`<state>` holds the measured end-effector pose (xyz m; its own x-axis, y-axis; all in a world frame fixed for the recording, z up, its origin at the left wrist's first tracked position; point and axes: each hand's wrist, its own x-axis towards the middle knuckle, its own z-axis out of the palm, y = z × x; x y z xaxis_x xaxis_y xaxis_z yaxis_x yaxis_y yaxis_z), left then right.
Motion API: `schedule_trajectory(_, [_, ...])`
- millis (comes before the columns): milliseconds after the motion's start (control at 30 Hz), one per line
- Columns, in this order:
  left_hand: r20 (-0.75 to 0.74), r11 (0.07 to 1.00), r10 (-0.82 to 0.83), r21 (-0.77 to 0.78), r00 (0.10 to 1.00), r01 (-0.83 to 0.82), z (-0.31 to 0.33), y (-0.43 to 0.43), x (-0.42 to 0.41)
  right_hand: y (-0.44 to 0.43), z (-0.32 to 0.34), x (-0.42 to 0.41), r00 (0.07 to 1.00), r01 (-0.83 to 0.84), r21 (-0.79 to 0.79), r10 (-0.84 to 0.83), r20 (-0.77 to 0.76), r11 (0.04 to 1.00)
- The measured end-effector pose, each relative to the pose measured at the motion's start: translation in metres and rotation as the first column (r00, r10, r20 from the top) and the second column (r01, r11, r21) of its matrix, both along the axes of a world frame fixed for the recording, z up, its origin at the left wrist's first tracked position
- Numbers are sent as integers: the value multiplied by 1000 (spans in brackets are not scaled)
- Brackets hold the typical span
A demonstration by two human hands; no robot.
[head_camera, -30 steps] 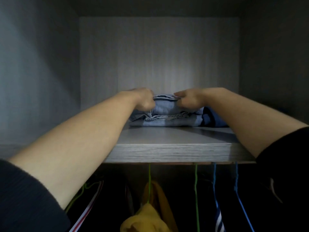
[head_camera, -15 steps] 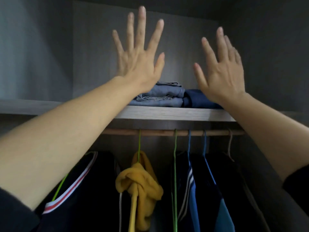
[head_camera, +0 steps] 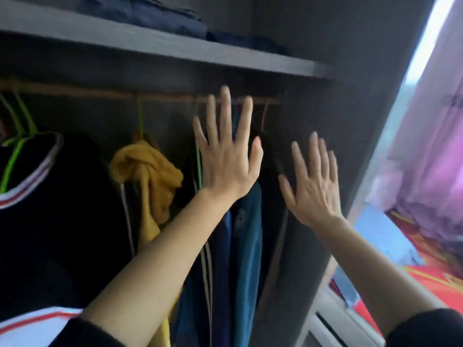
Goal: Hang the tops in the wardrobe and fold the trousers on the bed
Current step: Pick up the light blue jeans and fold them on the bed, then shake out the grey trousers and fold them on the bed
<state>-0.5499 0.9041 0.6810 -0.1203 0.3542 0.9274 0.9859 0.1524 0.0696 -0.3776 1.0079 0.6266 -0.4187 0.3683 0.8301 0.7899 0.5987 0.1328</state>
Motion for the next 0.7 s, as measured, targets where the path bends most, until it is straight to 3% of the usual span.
schedule_trajectory(167, [93,915,-112,-378,989,139,-138,2,87,-29,-112,146,976,213,-225,-195,101,951])
schedule_trajectory(300, [102,810,-221,-536,970,240,-205,-6,191,-70,-169,286,926,376,-349,-340,162,858])
schedule_trajectory(500, [153,621,-504,-619,850,480,-238,-9,420,-151,-220,509,782,611,-441,-586,211,657])
schedule_trajectory(700, [154,417,-695,-709,703,568,-261,-32,623,-232,-259,681,584,722,-582,-780,223,374])
